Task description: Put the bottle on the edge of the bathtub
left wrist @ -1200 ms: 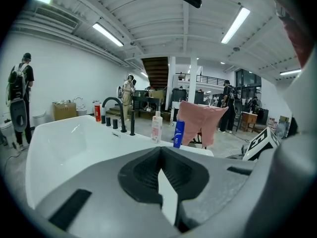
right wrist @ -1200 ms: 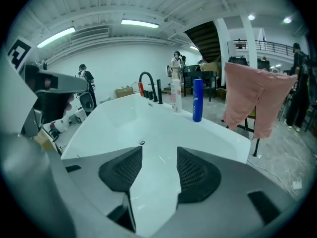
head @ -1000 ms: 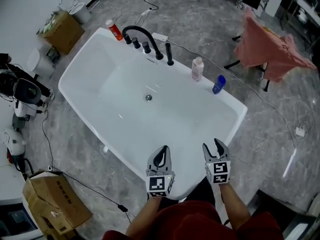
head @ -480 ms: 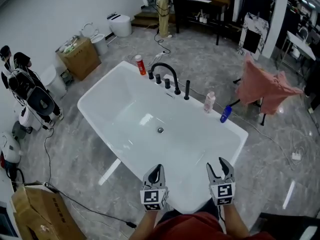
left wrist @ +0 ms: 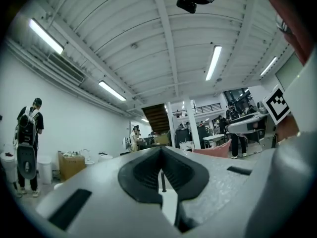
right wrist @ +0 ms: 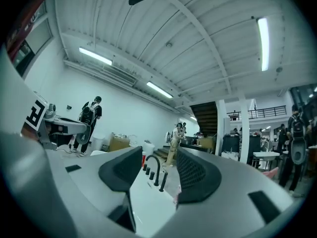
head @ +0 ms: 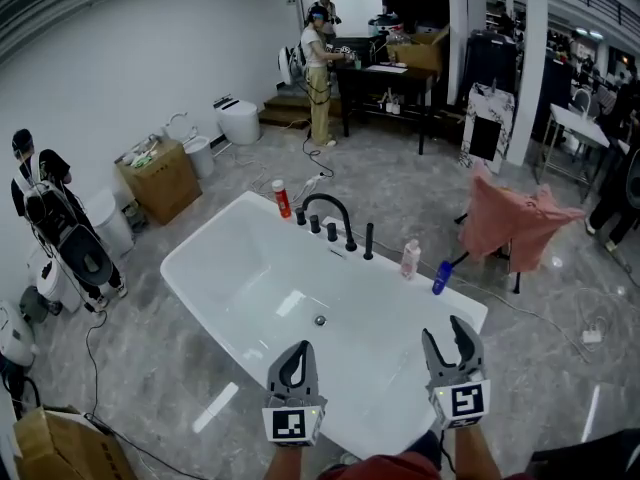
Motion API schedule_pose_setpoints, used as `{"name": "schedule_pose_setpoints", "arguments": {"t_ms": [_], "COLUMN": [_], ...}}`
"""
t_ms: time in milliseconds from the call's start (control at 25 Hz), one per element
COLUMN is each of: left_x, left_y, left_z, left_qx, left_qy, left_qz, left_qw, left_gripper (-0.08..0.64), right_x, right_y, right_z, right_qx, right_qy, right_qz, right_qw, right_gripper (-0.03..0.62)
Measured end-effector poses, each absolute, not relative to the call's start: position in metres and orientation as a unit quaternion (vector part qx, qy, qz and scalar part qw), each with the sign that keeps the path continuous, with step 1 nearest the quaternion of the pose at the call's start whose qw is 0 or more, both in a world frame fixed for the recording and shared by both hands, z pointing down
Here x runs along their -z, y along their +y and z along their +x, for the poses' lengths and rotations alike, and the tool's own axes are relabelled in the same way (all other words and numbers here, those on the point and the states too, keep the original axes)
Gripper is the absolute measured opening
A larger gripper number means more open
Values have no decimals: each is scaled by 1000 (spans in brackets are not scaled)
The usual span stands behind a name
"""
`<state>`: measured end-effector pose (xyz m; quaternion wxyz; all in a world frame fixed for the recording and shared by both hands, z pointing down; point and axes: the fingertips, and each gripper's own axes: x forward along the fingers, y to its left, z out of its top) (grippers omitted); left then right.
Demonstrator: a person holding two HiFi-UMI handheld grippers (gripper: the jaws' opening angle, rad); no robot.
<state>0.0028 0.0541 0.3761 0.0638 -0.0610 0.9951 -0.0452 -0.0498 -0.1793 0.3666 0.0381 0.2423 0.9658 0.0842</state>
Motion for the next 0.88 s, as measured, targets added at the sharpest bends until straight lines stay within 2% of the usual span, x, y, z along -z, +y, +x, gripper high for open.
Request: {"name": "schedule_pose_setpoints", "arguments": {"t_ms": [200,480,640,760,880], "left_x": [-349,-350,-350,-345,-344], "left_y": [52,55,53,50,49], "left_z": [5,6,8,6,8], "left_qx": [50,47,48,45,49], "left_qy": [992,992,992,991,991], "left_qz": [-69,-71,-78,-83,-86], "left_qw": [94,90,90,92,90], "left_gripper": [5,5,5,5,5], "right_x": [-347,-339,-339,-339,-342], "right_y": [-178,-180,-182,-181,-181], "right_z": [-46,-42,-40,-41,-42], "right_qx": [-92,-98,-99,-104,-102], "right_qy": [966,966,967,966,968], "right_qz": [236,228,225,227,223], "right_qw": [61,69,67,67,59], "right_gripper": [216,215,192,146,68]}}
